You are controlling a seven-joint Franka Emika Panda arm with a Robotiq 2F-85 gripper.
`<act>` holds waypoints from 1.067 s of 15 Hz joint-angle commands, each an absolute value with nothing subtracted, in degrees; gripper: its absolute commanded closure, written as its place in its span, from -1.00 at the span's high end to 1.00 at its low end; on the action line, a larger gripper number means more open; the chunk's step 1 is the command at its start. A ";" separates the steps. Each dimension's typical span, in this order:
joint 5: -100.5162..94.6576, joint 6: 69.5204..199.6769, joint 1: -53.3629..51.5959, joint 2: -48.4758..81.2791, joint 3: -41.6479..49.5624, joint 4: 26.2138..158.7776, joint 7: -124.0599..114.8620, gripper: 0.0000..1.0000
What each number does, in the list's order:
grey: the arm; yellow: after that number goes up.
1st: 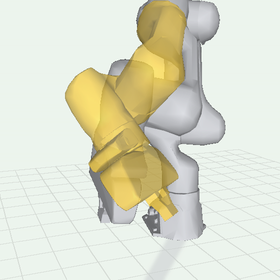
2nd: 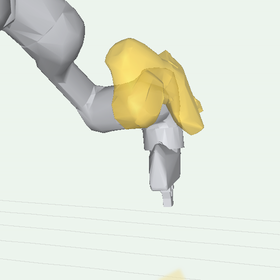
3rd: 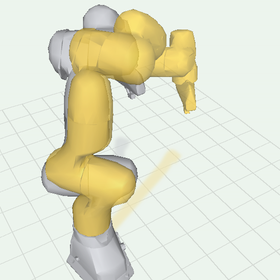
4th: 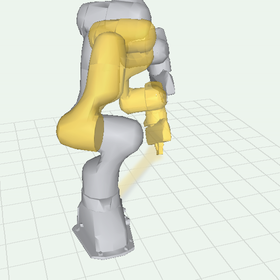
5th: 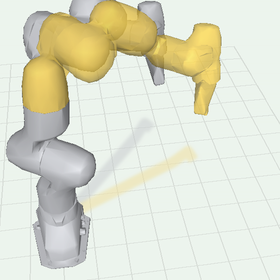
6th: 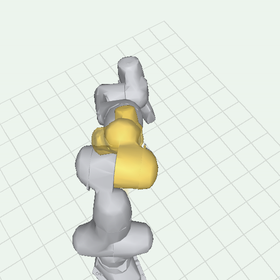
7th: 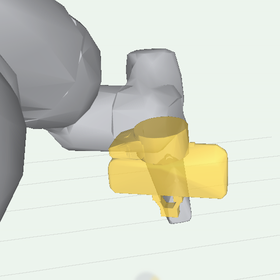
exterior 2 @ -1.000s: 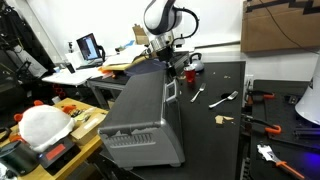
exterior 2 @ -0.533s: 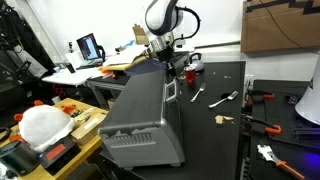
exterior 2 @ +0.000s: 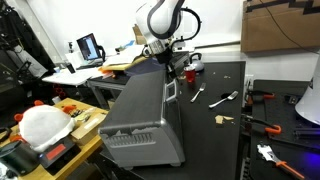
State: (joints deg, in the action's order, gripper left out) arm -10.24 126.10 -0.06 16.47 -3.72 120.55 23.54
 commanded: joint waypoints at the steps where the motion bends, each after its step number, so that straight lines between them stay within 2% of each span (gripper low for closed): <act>1: -16.15 130.13 -1.38 15.13 -2.39 122.22 19.34 -0.94; 16: -33.95 138.94 -4.69 12.40 -0.96 129.02 2.51 -0.94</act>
